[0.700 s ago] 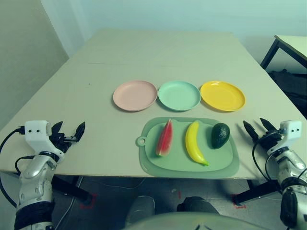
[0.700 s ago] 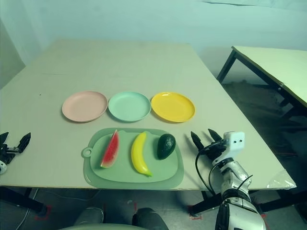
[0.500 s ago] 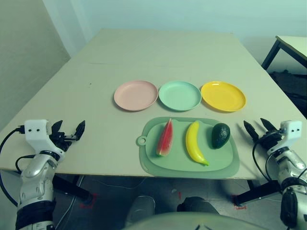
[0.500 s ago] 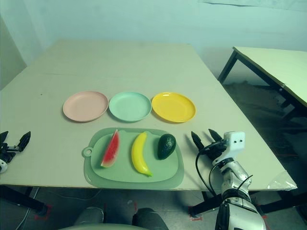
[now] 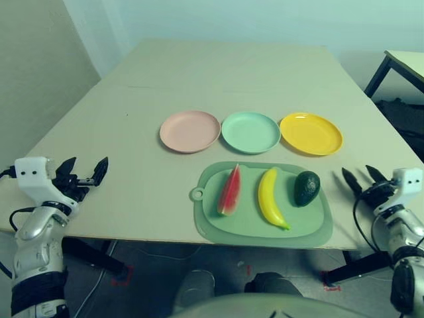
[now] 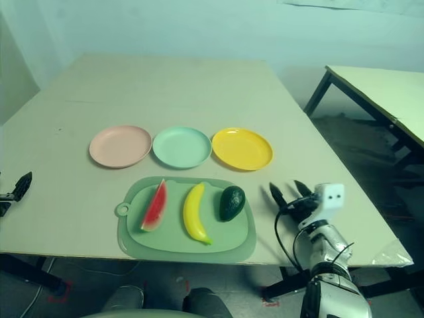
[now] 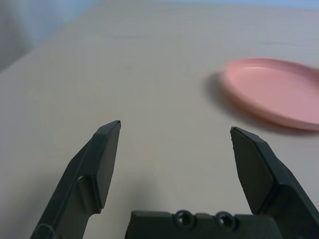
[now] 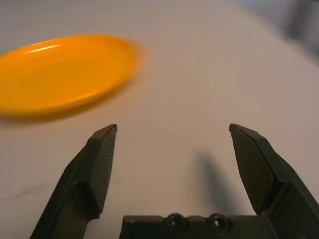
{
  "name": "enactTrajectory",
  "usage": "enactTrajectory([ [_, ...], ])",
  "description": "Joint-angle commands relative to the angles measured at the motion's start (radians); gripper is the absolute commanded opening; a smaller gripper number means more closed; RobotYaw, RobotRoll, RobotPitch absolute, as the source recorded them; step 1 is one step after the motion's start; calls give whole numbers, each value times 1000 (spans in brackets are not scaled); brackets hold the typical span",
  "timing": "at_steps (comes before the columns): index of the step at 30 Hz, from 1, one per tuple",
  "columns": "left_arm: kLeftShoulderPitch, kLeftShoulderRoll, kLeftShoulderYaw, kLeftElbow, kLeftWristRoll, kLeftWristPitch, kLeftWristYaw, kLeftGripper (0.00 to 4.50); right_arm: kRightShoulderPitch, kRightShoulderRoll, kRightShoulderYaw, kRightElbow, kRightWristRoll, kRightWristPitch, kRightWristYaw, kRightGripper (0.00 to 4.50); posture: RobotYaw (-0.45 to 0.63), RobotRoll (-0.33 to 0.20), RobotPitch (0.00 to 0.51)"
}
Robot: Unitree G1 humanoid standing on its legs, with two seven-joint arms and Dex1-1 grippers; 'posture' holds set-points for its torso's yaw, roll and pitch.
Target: Place the fruits into color-matched plates.
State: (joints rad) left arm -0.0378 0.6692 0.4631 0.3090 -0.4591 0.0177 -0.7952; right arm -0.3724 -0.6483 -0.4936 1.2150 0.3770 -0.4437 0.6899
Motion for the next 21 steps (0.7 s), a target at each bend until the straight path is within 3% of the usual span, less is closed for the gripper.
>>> enactTrajectory([
  [1,-48,62,-92,-36,-27,36,-203,4458,11,-94,31,-57,-37,65,49,4500,-7,0,0],
  [7,-139,134,-195,-43,-38,90,-425,4458,149,-259,128,-373,-76,77,320,4500,-95,0,4],
  [9,-153,151,-238,-56,-23,91,-485,4458,226,-321,157,-641,-64,133,393,4500,-135,0,12],
  [12,-169,164,-287,-78,-12,96,-545,4458,290,-422,227,-976,-150,94,449,4500,-158,0,21],
  [16,-171,174,-323,-109,6,95,-582,4458,115,-494,408,-1197,-201,236,546,4500,-157,0,20],
  [21,-141,197,-357,-170,29,87,-607,4458,-217,-408,646,-1234,-291,167,705,4500,-115,0,21],
])
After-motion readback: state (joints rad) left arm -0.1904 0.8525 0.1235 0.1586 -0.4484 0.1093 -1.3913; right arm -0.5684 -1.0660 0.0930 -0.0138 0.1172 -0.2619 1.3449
